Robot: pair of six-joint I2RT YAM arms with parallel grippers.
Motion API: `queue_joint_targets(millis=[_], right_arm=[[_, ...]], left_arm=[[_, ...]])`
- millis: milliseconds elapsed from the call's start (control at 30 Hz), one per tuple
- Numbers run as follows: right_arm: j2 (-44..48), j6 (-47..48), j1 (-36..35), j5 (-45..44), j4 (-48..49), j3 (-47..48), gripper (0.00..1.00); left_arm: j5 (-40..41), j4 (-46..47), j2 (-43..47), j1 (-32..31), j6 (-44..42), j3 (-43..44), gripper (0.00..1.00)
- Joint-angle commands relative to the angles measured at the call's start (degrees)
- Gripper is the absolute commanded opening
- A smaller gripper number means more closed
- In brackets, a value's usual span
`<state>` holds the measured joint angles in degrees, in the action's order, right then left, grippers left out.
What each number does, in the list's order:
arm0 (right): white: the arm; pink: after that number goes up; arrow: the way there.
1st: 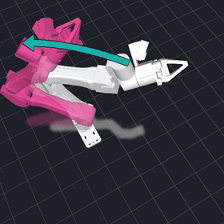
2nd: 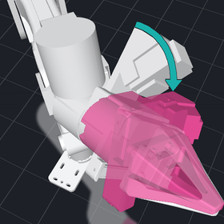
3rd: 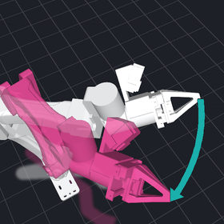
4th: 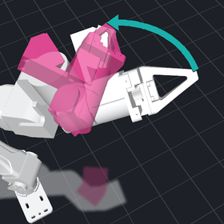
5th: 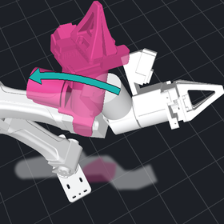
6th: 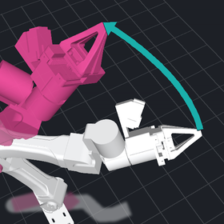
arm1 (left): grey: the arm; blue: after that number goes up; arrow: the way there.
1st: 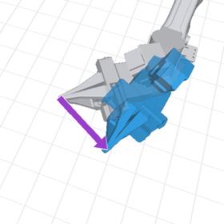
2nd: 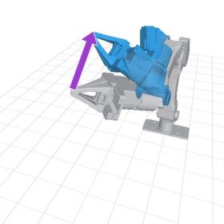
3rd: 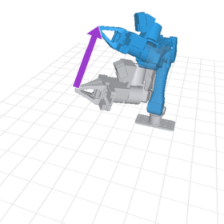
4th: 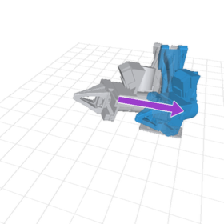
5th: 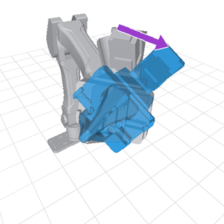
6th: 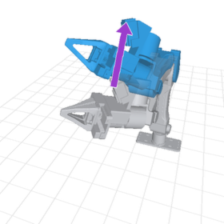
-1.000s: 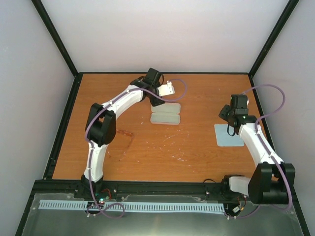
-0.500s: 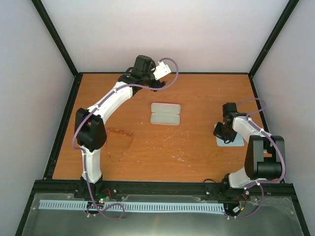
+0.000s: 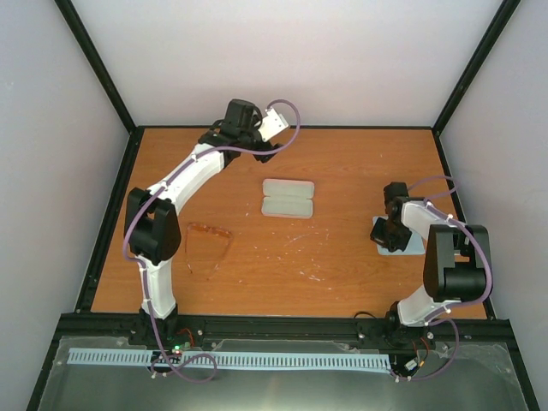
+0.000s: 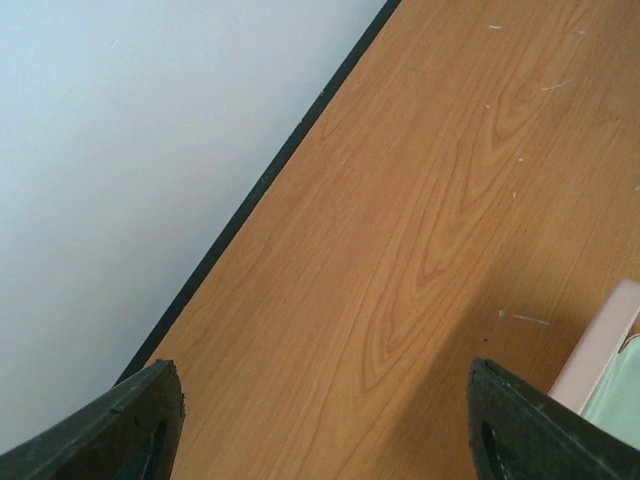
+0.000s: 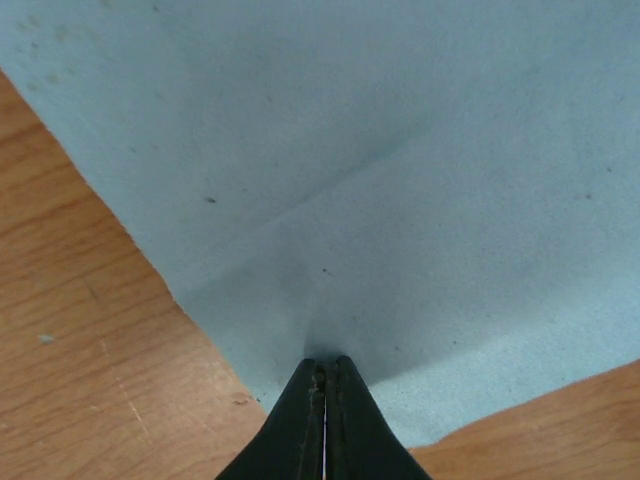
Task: Organize the sunglasses
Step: Move the glasses cleaning cloth to the center of the board.
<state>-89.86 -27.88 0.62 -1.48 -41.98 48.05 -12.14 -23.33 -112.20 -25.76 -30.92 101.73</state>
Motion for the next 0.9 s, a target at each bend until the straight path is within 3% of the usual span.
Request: queue_joint_targets(millis=[0, 300, 867], right_arm=[[-1.53, -0.96, -0.98, -0.53, 0.72, -1.64, 0.03], [-0.71, -3.15, -3.26, 0.69, 2.39, -6.58, 0.03], [7.12, -12.5, -13.95, 9.19, -4.36, -5.72, 0.03]], left_arm=[[-1.7, 1.46, 2.47, 0.36, 1.33, -0.19, 0.77], [-2.55, 2.58, 2.73, 0.62, 0.51, -1.81, 0.77], [-3.97, 4.07, 6.11, 0.6, 0.64, -6.82, 0.76]])
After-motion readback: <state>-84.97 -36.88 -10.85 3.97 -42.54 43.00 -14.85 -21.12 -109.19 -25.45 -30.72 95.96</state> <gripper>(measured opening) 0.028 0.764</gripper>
